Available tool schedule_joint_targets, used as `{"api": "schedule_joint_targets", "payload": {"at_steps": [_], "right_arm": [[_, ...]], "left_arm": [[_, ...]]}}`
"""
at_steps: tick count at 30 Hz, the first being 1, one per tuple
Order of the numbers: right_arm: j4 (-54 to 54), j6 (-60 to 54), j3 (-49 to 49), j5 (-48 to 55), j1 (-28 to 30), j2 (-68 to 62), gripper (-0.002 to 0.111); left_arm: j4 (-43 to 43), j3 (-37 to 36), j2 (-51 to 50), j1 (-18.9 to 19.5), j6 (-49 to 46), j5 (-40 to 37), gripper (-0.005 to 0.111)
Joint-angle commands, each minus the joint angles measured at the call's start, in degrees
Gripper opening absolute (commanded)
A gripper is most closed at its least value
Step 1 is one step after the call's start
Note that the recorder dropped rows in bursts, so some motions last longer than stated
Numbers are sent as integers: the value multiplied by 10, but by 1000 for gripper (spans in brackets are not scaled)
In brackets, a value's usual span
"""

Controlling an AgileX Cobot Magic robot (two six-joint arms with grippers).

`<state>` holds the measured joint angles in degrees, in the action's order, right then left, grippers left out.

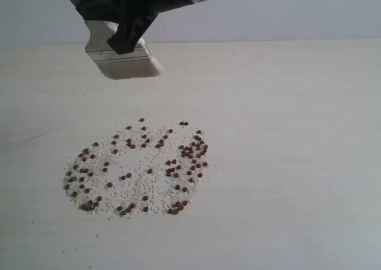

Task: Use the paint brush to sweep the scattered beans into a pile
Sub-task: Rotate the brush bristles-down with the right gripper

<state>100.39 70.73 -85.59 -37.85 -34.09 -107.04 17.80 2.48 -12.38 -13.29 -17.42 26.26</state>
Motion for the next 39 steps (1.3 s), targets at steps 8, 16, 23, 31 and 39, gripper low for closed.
{"api": "schedule_joint_targets", "payload": {"at_steps": [8, 16, 23, 31, 39], "right_arm": [[-4, 11, 2, 1, -1, 8, 0], [-4, 3, 2, 166, -1, 8, 0], [-4, 17, 8, 375, -1, 2, 0], [-4, -18, 65, 418, 11, 2, 0], [-4, 64, 106, 427, 52, 6, 0]], "left_arm": [[205, -9, 124, 65, -175, -172, 0], [203, -24, 124, 102, -199, -243, 0], [89, -25, 124, 104, -271, -368, 0], [-35, -25, 124, 104, -280, -431, 0], [-65, -25, 124, 104, -280, -433, 0]]}}
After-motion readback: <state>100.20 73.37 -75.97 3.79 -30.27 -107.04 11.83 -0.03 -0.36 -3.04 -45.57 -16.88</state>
